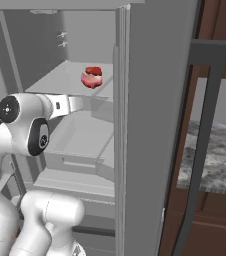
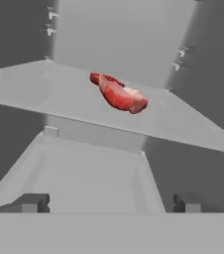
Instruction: Place the steak on the counter behind the older steak on the same shelf of the fridge to maintain FIFO order. Close the fridge door when finished.
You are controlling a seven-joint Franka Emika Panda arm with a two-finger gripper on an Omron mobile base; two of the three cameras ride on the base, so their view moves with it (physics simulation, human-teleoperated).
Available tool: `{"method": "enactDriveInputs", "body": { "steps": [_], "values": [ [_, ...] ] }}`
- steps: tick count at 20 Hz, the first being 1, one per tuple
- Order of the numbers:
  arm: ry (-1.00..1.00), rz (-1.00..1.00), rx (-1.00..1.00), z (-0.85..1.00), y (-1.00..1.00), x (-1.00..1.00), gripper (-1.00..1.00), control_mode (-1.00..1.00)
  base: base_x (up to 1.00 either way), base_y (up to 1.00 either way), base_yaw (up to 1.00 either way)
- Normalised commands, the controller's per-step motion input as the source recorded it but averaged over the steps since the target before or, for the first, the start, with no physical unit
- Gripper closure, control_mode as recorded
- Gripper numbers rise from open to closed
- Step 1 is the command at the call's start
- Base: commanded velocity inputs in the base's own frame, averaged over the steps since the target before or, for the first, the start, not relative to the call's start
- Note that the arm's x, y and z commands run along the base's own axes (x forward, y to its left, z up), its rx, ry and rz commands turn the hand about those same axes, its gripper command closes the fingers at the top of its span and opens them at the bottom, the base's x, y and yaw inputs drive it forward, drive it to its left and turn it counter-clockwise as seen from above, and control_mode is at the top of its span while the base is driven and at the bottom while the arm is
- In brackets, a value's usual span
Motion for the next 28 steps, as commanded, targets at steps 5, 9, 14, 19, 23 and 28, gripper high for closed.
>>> {"method": "enactDriveInputs", "body": {
  "steps": [5,9,14,19,23,28],
  "values": [
    [-0.01,-0.03,-0.04,-0.39,0.03,-0.42,-1.00,-1.00,0.00,0.00,0.00],
    [0.00,-0.06,-0.03,-0.26,0.02,-0.88,-1.00,-1.00,0.00,0.00,0.00],
    [0.00,0.00,0.00,0.00,0.00,0.00,-1.00,1.00,-0.89,0.00,-0.02],
    [0.00,0.00,0.00,0.00,0.00,0.00,-1.00,1.00,-0.36,0.00,0.00],
    [0.00,0.00,0.00,0.00,0.00,0.00,-1.00,1.00,-0.45,-0.17,0.00],
    [0.00,0.00,0.00,0.00,0.00,0.00,-1.00,1.00,-0.52,-0.14,0.00]
  ]
}}
